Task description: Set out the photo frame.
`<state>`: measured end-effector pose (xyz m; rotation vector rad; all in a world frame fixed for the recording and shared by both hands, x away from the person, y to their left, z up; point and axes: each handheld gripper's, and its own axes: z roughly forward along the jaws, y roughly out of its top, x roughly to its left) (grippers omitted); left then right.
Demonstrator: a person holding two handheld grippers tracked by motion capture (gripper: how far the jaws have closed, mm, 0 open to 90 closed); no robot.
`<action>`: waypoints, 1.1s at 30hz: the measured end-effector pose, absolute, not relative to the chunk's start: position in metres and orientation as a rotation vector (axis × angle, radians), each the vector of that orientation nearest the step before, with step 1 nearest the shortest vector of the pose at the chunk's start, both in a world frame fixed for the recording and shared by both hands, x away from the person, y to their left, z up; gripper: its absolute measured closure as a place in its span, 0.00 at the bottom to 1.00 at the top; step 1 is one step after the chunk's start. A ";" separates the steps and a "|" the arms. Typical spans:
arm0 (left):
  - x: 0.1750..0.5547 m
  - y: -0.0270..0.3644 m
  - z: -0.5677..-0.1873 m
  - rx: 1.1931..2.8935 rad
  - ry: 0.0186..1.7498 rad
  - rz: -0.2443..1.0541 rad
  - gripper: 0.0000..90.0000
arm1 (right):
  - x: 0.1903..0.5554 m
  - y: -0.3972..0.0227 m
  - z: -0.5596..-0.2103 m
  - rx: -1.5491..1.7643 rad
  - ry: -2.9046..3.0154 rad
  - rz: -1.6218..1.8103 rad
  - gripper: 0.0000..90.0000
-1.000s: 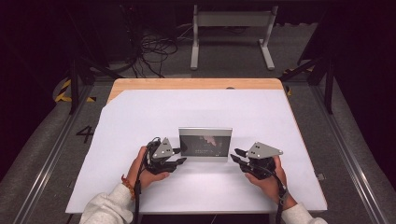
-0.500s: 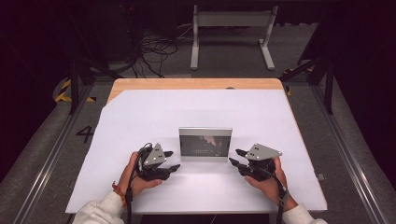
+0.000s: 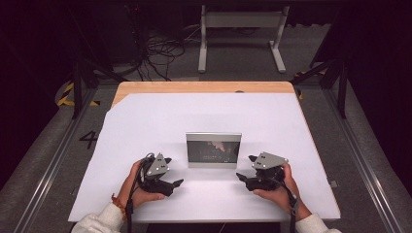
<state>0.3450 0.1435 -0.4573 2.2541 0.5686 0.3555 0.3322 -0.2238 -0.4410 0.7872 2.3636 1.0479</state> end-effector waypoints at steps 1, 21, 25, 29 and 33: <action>0.346 0.143 -0.458 2.256 0.570 0.351 0.14 | 0.333 -0.224 -0.441 0.790 2.362 1.049 0.23; 0.343 0.146 -0.457 2.229 0.524 0.355 0.07 | 0.332 -0.229 -0.443 0.780 2.347 1.109 0.10; 0.343 0.147 -0.455 2.223 0.530 0.372 0.07 | 0.331 -0.228 -0.442 0.773 2.340 1.112 0.11; 0.343 0.148 -0.454 2.217 0.527 0.372 0.07 | 0.331 -0.228 -0.442 0.770 2.345 1.105 0.11; 0.344 0.149 -0.454 2.212 0.532 0.375 0.07 | 0.331 -0.229 -0.442 0.775 2.342 1.107 0.11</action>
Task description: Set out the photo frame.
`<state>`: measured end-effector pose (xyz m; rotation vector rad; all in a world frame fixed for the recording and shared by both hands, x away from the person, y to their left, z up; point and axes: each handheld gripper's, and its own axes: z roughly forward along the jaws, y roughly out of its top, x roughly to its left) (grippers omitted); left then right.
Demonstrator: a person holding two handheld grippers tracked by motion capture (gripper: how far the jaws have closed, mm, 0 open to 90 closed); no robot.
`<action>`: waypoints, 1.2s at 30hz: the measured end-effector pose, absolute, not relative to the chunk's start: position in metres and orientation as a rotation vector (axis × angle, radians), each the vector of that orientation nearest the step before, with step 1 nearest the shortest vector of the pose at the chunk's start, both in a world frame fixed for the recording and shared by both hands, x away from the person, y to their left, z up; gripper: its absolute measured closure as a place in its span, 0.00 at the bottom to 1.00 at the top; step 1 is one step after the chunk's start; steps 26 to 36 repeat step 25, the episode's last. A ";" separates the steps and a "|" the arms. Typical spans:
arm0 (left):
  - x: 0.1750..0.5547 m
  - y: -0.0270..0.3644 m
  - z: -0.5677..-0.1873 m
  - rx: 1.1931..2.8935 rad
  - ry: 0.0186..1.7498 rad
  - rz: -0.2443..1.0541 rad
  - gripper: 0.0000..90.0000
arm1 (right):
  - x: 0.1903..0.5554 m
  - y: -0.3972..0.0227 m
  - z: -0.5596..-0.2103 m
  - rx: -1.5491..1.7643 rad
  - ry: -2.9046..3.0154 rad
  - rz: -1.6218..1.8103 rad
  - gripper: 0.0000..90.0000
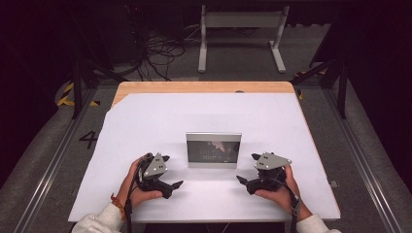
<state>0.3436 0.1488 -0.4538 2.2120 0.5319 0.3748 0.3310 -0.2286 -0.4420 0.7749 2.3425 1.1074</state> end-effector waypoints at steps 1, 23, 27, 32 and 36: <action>0.344 0.149 -0.454 2.213 0.532 0.377 0.07 | 0.331 -0.229 -0.442 0.777 2.341 1.109 0.11; 0.347 0.145 -0.454 2.225 0.518 0.368 0.08 | 0.330 -0.231 -0.444 0.784 2.351 1.098 0.11; 0.347 0.145 -0.455 2.222 0.521 0.365 0.08 | 0.330 -0.232 -0.444 0.786 2.350 1.099 0.11; 0.347 0.145 -0.455 2.222 0.521 0.365 0.08 | 0.330 -0.232 -0.444 0.786 2.350 1.099 0.11; 0.347 0.145 -0.455 2.222 0.521 0.365 0.08 | 0.330 -0.232 -0.444 0.786 2.350 1.099 0.11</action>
